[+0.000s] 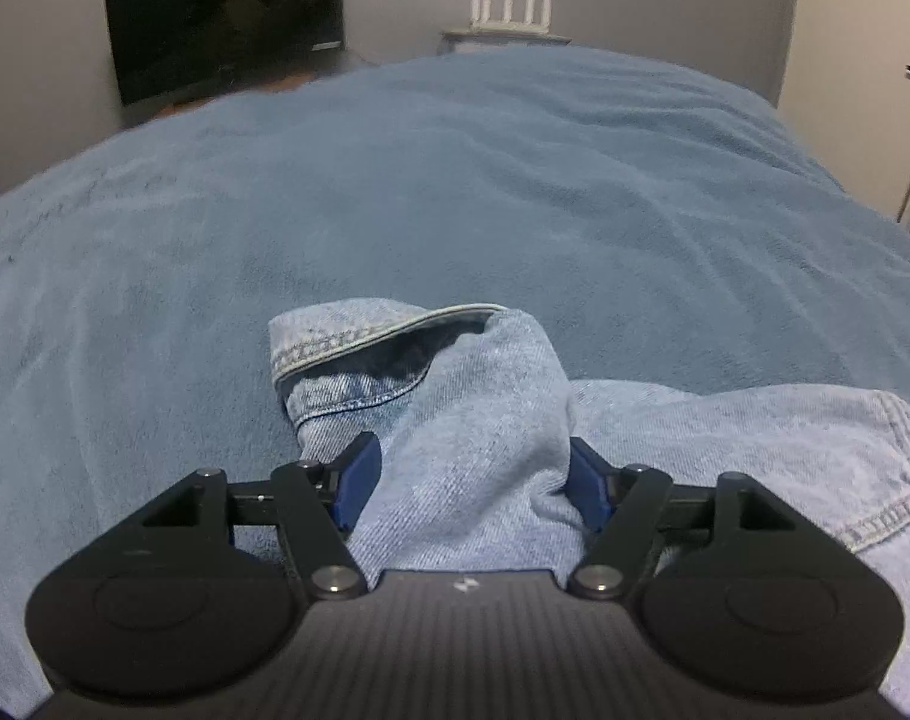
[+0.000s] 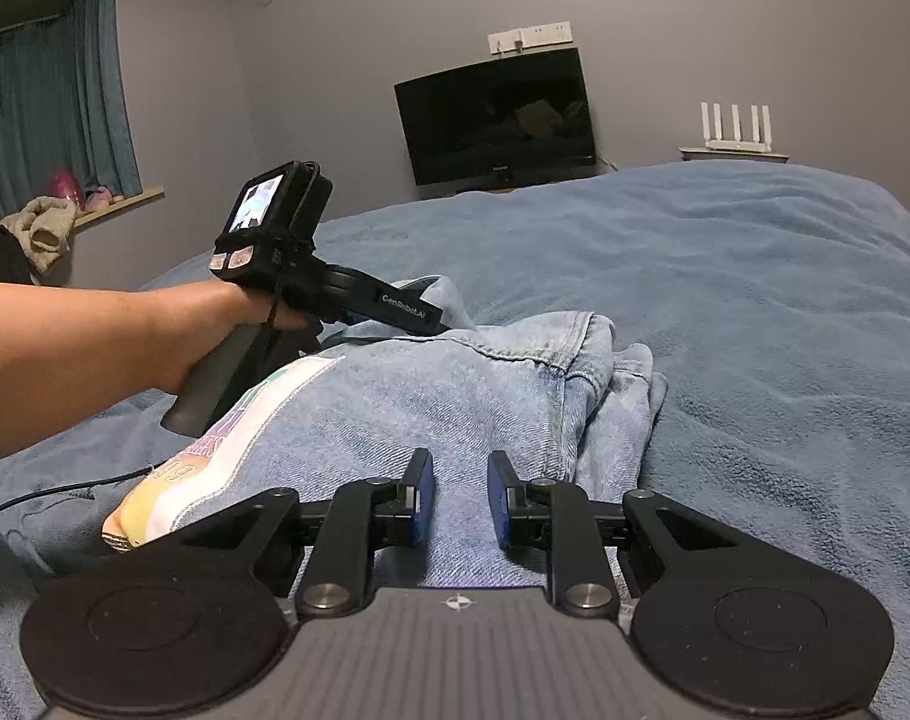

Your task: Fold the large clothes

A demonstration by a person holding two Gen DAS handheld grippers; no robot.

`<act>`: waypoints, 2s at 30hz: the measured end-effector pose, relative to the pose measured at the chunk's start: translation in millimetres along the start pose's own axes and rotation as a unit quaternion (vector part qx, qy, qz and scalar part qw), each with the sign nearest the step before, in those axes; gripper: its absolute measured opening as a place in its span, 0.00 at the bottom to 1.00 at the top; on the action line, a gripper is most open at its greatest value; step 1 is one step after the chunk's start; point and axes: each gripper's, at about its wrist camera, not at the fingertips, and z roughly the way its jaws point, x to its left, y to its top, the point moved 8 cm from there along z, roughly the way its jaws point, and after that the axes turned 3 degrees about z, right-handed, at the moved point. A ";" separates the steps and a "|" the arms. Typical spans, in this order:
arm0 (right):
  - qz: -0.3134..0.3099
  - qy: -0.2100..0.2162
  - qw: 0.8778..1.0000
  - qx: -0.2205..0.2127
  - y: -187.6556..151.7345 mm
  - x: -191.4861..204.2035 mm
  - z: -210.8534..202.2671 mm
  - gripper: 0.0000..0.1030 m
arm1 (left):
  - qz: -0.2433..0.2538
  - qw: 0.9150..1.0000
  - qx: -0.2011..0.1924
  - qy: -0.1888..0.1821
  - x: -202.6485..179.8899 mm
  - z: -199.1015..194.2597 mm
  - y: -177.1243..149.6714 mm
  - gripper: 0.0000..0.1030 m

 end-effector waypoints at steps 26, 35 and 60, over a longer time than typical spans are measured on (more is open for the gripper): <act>0.003 -0.003 1.000 -0.007 -5.7 2.6 -6.0 0.22 | -0.049 0.998 -0.037 0.034 22.3 -63.5 -2.0 0.71; 0.058 -0.016 0.998 -0.017 2.7 4.2 -53.3 0.84 | -0.051 0.995 -0.089 -0.005 -18.1 -246.6 -72.5 0.80; -0.016 -0.085 0.976 0.200 -81.7 38.9 -69.2 0.93 | -0.073 0.997 0.016 0.027 -102.1 -252.3 -216.9 0.99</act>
